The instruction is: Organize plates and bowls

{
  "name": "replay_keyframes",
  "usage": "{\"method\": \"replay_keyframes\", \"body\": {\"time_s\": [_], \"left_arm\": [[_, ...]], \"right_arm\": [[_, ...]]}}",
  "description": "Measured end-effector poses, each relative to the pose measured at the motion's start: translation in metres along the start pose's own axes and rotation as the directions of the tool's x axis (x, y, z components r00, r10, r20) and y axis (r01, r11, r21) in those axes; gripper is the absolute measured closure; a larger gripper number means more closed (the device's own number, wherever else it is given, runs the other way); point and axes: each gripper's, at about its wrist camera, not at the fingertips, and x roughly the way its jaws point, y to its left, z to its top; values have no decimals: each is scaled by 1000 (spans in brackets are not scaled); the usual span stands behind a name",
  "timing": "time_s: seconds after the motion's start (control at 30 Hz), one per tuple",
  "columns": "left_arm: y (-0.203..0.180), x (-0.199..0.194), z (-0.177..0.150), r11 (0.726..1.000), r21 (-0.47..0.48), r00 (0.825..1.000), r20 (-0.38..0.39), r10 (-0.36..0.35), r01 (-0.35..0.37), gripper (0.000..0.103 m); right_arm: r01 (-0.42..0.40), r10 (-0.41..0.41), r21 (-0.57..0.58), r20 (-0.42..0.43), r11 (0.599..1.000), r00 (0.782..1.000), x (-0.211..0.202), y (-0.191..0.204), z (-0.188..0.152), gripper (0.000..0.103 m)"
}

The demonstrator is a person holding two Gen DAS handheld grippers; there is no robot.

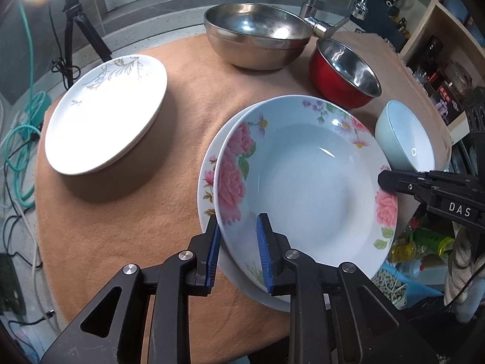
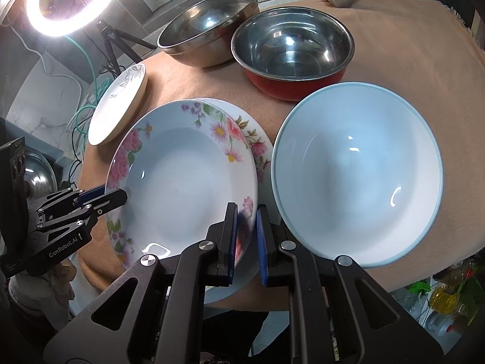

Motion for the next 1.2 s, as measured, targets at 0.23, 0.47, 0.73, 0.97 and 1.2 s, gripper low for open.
{"method": "replay_keyframes", "body": {"time_s": [0.23, 0.47, 0.73, 0.97, 1.2], "left_arm": [[0, 1, 2, 1000, -3, 1000, -9, 4, -4, 80], [10, 0, 3, 995, -82, 999, -4, -53, 53, 80], [20, -1, 1, 982, -151, 994, 9, -113, 114, 80], [24, -3, -1, 977, -173, 992, 20, -127, 128, 80], [28, -4, -3, 976, -174, 991, 21, -131, 133, 80]], "right_arm": [[6, -6, -4, -5, 1000, 1000, 1, 1, 1, 90], [-4, 4, 15, -12, 1000, 1000, 2, -1, 2, 90], [-22, 22, 36, -12, 999, 1000, 3, -4, 3, 90], [-38, 39, 60, -8, 997, 999, 1, -8, 3, 90], [-34, 34, 56, -8, 998, 999, 0, -6, 2, 90]]}}
